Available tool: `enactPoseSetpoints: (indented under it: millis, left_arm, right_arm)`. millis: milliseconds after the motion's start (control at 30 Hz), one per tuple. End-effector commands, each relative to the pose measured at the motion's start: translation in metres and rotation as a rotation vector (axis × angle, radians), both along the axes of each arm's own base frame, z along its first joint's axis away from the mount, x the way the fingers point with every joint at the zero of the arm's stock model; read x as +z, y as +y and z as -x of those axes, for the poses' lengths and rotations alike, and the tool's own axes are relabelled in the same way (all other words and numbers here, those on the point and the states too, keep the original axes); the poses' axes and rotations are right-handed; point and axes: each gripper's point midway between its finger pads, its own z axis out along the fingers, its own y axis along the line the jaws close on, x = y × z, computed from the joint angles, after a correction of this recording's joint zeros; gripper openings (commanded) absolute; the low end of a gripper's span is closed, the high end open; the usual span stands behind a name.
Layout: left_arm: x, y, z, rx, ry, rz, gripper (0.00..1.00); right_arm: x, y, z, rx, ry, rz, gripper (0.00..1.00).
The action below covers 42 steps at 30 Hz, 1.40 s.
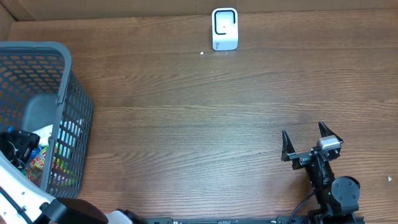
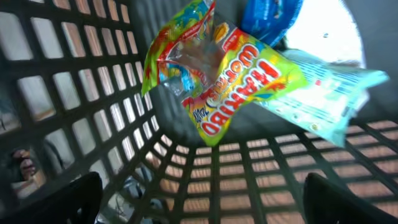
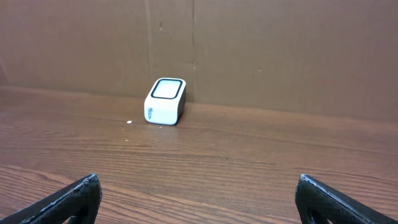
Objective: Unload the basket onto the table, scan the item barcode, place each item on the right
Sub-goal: 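Reach the left gripper into the basket and grasp the Haribo bag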
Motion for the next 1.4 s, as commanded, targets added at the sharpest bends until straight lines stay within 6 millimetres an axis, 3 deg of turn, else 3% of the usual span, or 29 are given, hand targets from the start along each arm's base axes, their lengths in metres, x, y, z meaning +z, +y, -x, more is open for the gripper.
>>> enactPoseSetpoints:
  millis: [0, 267, 500, 633, 933, 1300, 1367]
  left_arm:
    - [-0.021, 0.001, 0.005, -0.032, 0.036, 0.014, 0.94]
    - [-0.069, 0.016, -0.006, -0.119, 0.026, -0.028, 0.98]
    - [-0.105, 0.023, 0.004, -0.107, 0.081, -0.077, 0.96]
    - [-0.120, 0.031, 0.014, -0.094, 0.133, -0.132, 0.91]
    - [-0.132, 0.046, 0.003, -0.099, 0.081, -0.216, 0.91]
    - [-0.172, 0.027, 0.015, -0.136, 0.104, -0.182, 0.79]
    - [-0.178, 0.024, 0.018, -0.136, 0.106, -0.178, 0.73]
  right_arm:
    - [-0.002, 0.001, 0.000, 0.000, -0.004, 0.001, 1.00]
    - [-0.002, 0.001, 0.000, 0.000, -0.004, 0.001, 1.00]
    - [-0.002, 0.001, 0.000, 0.000, -0.004, 0.001, 1.00]
    - [-0.002, 0.001, 0.000, 0.000, -0.004, 0.001, 1.00]
    - [-0.002, 0.001, 0.000, 0.000, -0.004, 0.001, 1.00]
    - [-0.002, 0.001, 0.000, 0.000, -0.004, 0.001, 1.00]
    - [-0.002, 0.001, 0.000, 0.000, -0.004, 0.001, 1.00]
